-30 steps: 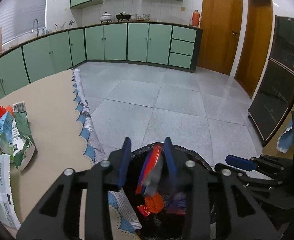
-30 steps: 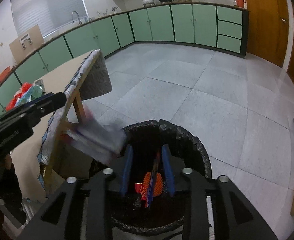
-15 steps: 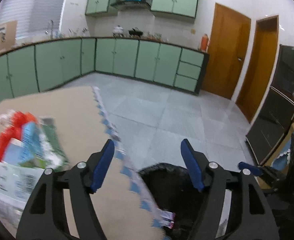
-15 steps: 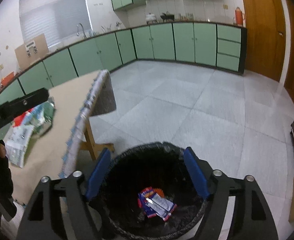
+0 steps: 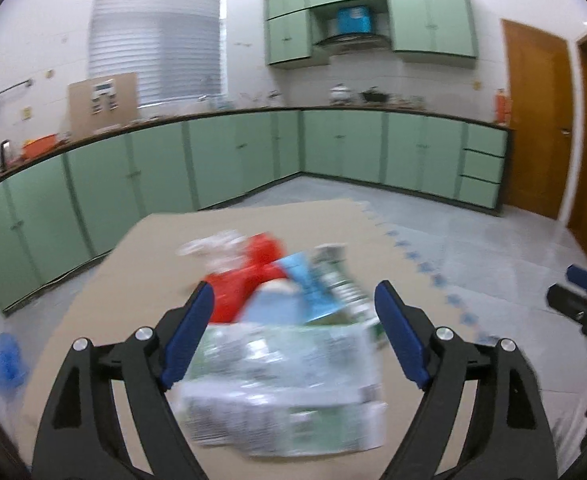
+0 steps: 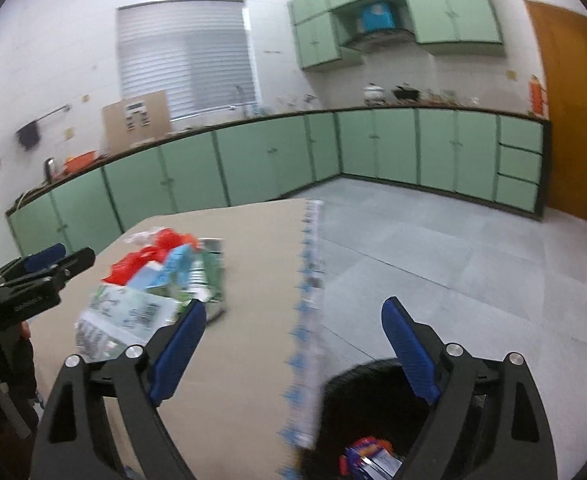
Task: Collect trash
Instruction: 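Move both tools back over the remaining trash on the table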
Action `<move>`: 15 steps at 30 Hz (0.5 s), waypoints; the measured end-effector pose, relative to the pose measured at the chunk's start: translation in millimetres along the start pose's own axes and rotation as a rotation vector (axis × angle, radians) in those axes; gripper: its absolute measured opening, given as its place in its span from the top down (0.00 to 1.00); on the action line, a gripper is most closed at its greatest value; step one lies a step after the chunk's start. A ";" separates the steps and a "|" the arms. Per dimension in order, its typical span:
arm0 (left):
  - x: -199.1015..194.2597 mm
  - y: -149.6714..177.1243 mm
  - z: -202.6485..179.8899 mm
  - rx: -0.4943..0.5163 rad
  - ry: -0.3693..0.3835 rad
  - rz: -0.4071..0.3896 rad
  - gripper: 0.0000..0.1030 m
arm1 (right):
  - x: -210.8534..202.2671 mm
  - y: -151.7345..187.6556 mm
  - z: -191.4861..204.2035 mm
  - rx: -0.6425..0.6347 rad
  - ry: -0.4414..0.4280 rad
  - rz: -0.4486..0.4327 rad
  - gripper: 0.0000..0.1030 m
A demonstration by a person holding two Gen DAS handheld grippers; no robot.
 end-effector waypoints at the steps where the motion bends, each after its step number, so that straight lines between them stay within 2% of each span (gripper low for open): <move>1: -0.3 4.1 14.8 -0.013 -0.022 0.009 0.22 | 2.8 -0.5 10.8 -0.010 -0.013 -0.006 0.15; 3: 1.5 11.7 38.6 -0.036 -0.051 0.027 0.22 | 8.7 -0.3 29.1 -0.025 -0.034 -0.013 0.15; 7: 4.7 24.3 69.1 -0.096 -0.048 0.061 0.21 | 20.9 5.2 56.8 -0.053 -0.061 0.007 0.15; 15: 25.8 58.7 92.4 -0.174 -0.004 0.138 0.21 | 34.7 17.3 85.8 -0.107 -0.062 0.037 0.15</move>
Point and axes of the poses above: each gripper's, at about its wrist camera, not at the fingertips, and x roughly the way its jaws point, z to its left, y to its underside, the point moved 10 cm from there along x, roughly the way its jaws point, and after that the axes turned 4 degrees about y, right-handed, at the moved point
